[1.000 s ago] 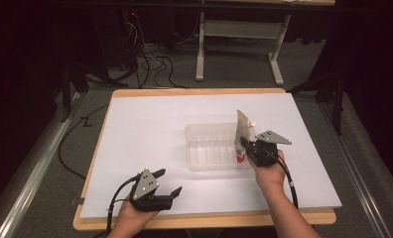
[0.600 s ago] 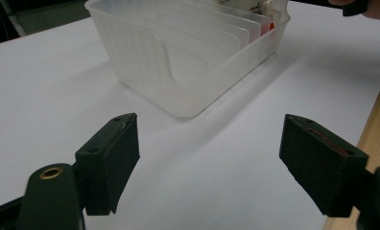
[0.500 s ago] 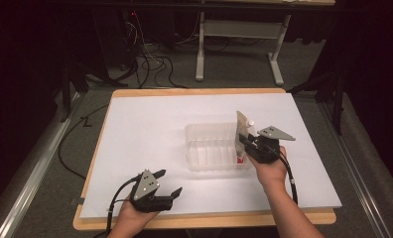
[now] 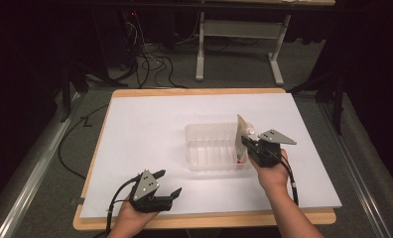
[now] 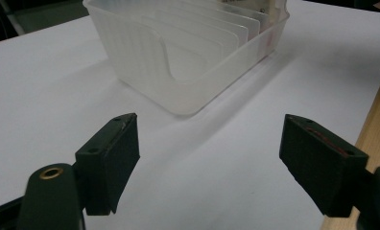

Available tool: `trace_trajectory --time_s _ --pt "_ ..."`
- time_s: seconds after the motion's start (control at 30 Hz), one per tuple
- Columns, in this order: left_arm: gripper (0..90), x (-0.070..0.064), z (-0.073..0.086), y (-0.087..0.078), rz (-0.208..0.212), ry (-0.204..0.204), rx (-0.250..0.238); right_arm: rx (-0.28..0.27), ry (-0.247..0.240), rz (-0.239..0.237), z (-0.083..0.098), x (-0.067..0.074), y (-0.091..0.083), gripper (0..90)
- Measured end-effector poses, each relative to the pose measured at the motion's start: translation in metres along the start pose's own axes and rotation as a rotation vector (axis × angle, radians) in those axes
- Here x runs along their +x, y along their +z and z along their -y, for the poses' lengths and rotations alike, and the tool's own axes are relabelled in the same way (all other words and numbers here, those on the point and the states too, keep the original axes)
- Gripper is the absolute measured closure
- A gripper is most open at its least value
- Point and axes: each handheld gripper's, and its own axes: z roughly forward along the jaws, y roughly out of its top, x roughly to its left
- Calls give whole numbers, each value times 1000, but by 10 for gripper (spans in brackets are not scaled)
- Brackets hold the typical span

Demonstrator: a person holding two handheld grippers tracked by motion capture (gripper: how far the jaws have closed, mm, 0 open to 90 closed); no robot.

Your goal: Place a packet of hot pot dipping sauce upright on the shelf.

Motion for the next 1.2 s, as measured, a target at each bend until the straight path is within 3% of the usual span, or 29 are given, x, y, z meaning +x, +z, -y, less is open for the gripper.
trace_trajectory --time_s 0.37,0.67,0.93,1.17,1.2 --pt "222 0 0 2 2 3 5 -14 -7 -11 16 7 -8 899" --pt "222 1 0 2 2 -4 -1 -3 -9 -27 16 5 -10 866" --pt "223 2 0 2 4 -4 -3 -26 -4 -60 9 4 -17 626" --pt "222 3 0 1 1 -5 -2 -37 -22 -128 0 5 -29 409" --pt "222 3 0 1 2 -7 -2 -37 -22 -128 0 5 -29 409"
